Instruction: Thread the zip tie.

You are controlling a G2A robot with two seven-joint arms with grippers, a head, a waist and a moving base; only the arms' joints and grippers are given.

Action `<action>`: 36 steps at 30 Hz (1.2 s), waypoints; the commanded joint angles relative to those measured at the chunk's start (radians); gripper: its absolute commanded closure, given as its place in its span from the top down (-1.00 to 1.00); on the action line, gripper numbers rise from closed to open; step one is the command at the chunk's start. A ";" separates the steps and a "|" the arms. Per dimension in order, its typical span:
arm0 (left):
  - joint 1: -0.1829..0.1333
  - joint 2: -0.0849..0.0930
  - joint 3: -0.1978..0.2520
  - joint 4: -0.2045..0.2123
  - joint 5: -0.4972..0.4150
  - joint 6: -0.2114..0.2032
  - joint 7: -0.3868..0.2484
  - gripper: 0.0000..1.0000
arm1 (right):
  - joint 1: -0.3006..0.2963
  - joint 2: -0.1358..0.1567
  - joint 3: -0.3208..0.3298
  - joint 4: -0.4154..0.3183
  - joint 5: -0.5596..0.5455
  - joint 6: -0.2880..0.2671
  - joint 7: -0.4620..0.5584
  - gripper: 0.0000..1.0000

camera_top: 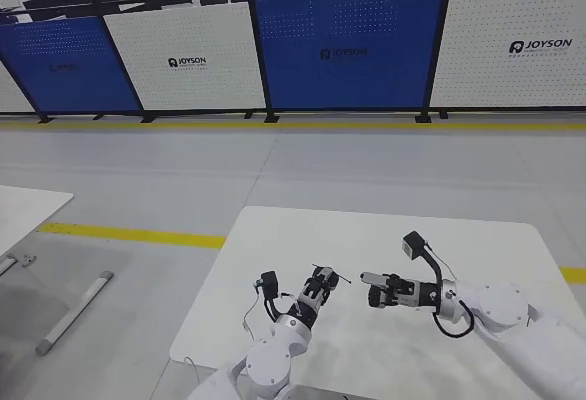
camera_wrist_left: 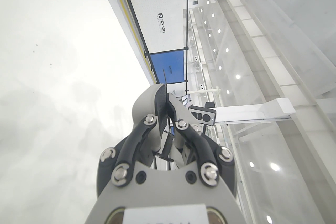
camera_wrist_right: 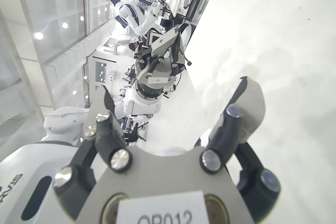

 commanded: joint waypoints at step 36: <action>0.000 0.000 0.000 0.000 0.000 0.000 0.000 -1.00 | 0.020 -0.112 0.030 0.105 -0.029 0.085 0.077 1.00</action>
